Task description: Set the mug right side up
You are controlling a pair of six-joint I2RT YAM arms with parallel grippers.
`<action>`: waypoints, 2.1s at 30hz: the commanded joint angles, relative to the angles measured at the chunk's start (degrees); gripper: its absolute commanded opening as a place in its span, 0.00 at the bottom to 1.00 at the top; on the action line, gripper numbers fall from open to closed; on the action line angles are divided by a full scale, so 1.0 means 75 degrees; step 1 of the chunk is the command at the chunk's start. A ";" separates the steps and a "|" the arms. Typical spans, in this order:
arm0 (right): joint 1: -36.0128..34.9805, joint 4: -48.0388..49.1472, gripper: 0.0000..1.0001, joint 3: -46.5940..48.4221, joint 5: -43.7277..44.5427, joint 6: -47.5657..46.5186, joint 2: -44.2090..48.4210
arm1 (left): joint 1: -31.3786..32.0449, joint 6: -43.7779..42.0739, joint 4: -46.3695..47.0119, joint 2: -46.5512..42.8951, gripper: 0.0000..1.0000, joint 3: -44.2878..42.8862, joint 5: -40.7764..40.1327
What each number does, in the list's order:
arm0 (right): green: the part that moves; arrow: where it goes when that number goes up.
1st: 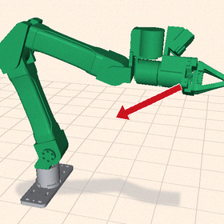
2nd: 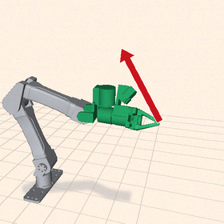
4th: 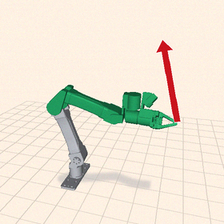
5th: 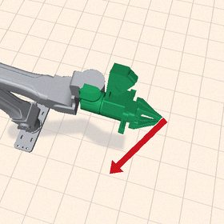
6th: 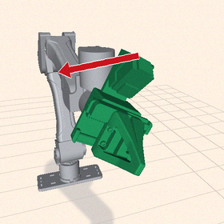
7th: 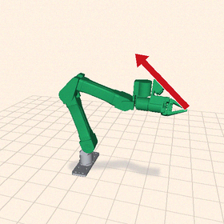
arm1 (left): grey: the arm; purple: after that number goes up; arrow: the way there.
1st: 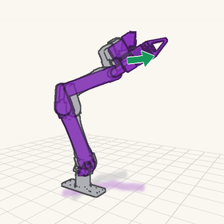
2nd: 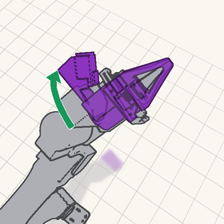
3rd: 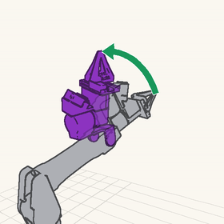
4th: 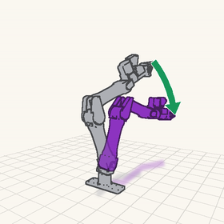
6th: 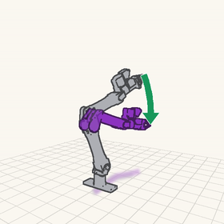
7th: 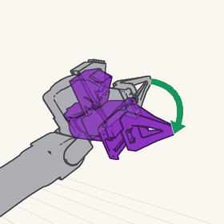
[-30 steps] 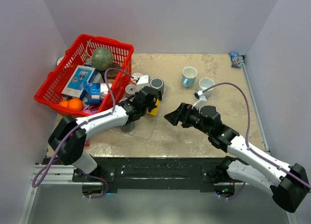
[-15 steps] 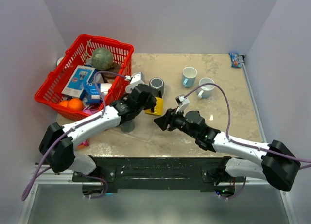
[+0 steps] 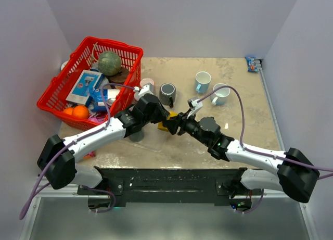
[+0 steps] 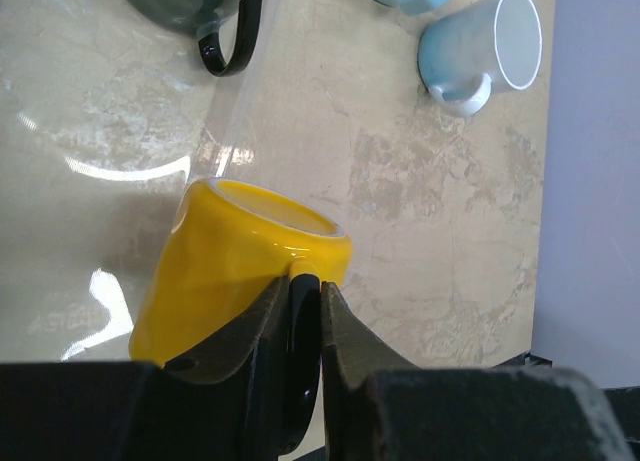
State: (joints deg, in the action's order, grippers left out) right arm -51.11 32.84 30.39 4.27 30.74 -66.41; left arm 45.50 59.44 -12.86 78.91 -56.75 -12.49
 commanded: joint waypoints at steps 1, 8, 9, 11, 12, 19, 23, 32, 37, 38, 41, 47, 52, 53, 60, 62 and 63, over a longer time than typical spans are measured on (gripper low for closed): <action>-0.0040 0.0566 0.53 0.0389 -0.0124 -0.0244 -0.0262 | -0.0031 0.0278 0.0918 -0.0397 0.00 -0.0086 0.0271; -0.0087 0.0731 0.53 0.0214 -0.0066 -0.0033 -0.0450 | -0.0031 0.0301 0.0895 -0.0467 0.00 0.0008 0.0306; -0.0099 0.0731 0.53 0.0225 -0.0066 -0.0032 -0.0485 | -0.0042 0.0313 0.0906 -0.0479 0.00 0.0008 0.0306; -0.0099 0.0684 0.53 0.0295 -0.0066 -0.0044 -0.0613 | -0.0043 0.0313 0.0918 -0.0491 0.00 0.0020 0.0318; -0.0087 0.0672 0.52 0.0319 -0.0101 -0.0056 -0.0660 | -0.0031 0.0325 0.0907 -0.0514 0.00 0.0032 0.0329; -0.0111 0.0753 0.49 0.0401 -0.0148 0.0143 -0.0918 | -0.0042 0.0325 0.0930 -0.0608 0.00 0.0079 0.0318; -0.0111 0.0941 0.36 0.0447 -0.0253 0.0225 -0.1082 | -0.0043 0.0313 0.1117 -0.0585 0.00 0.0160 0.0551; -0.0111 0.0333 0.00 0.0600 -0.0348 0.1115 -0.0545 | -0.0043 -0.0424 0.1048 -0.0689 0.42 0.0242 0.0472; -0.0087 -0.1048 0.00 0.0892 0.0121 0.1782 0.0567 | -0.0042 -0.0975 0.1117 -0.1006 0.68 0.0418 0.0225; -0.0087 -0.1294 0.00 0.0951 0.0238 0.1877 0.0709 | -0.0031 -0.1162 0.1141 -0.1122 0.71 0.0453 0.0201; 0.0029 -0.2430 0.00 0.1326 0.0765 0.2345 0.1260 | -0.0031 -0.1584 0.1316 -0.1391 0.78 0.0721 0.0142; 0.0673 -0.4353 0.00 0.1994 0.1317 0.3739 0.1881 | -0.0043 -0.2183 0.2427 -0.2294 0.86 0.2032 0.0446; 0.1201 -0.4555 0.00 0.2135 0.1084 0.4477 0.2175 | -0.0008 -0.2510 0.3810 -0.2974 0.89 0.3124 0.1357; 0.1237 -0.4531 0.00 0.2158 0.1048 0.4584 0.2245 | 0.0004 -0.2581 0.4416 -0.2998 0.90 0.3415 0.1535; 0.1272 -0.4496 0.00 0.2486 0.0802 0.5357 0.2526 | 0.0928 -0.3471 0.6307 -0.2425 0.90 0.3759 0.1689; 0.1272 -0.4496 0.00 0.2533 0.0720 0.5475 0.2597 | 0.1117 -0.3671 0.6565 -0.2039 0.89 0.3619 0.1373; 0.1272 -0.4484 0.00 0.2580 0.0627 0.5522 0.2620 | 0.1176 -0.3695 0.6613 -0.1910 0.89 0.3548 0.1315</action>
State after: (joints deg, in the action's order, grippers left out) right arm -41.60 -6.39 44.36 10.22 67.42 -49.67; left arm 51.92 36.88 26.35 61.28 -28.25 -1.06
